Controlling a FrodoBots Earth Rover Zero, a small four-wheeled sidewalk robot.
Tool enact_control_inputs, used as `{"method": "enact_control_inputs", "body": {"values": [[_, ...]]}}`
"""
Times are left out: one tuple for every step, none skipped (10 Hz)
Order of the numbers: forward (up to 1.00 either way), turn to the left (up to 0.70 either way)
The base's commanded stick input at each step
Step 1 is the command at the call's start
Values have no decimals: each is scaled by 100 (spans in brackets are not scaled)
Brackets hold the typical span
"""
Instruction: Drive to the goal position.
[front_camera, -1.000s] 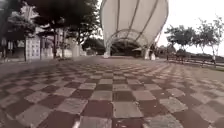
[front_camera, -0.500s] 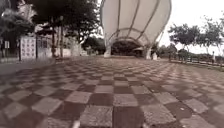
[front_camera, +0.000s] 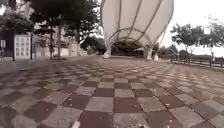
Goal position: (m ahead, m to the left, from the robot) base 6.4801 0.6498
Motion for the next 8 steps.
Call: {"method": "enact_control_inputs", "body": {"values": [[100,0],[100,0],[100,0],[100,0],[100,0],[100,0],[100,-36],[100,-31]]}}
